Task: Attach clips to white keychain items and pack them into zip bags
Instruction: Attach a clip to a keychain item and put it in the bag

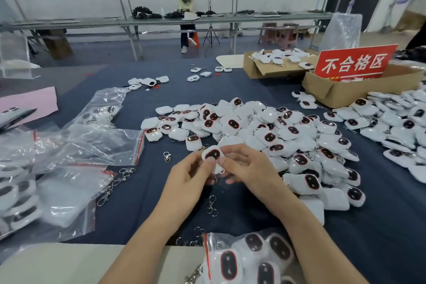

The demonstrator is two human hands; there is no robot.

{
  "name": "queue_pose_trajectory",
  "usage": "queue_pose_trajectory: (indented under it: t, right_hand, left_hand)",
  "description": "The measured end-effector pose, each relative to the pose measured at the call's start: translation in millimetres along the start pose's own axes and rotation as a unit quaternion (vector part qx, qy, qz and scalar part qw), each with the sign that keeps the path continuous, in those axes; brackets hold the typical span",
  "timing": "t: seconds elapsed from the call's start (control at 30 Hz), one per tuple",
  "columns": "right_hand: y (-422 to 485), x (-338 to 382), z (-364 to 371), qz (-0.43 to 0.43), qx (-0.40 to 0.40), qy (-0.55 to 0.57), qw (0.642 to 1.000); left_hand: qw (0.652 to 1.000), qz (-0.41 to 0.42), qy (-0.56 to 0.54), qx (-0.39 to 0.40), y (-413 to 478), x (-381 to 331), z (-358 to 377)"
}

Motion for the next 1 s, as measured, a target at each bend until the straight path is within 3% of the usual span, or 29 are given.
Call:
queue_pose_trajectory:
  t: [0.5, 1.0]
  right_hand:
    - [-1.0, -1.9, 0.6, 0.004, 0.017, -0.030, 0.999]
    - [-0.6, -0.5, 1.5, -0.009, -0.008, -0.020, 1.000]
  left_hand:
    - [0.994, 0.047, 0.098, -0.008, -0.6, 0.3, -3.4]
    - [0.995, 0.062, 0.077, 0.029, -1.8, 0.4, -2.9]
Point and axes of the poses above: each hand's wrist, its own y-axis towards the middle knuckle, its own z-axis out of the palm, x = y × z, the point moved 3 cm from there along y, towards the middle knuckle, and after that the axes turned 15 degrees about y, right-handed, at the moved point
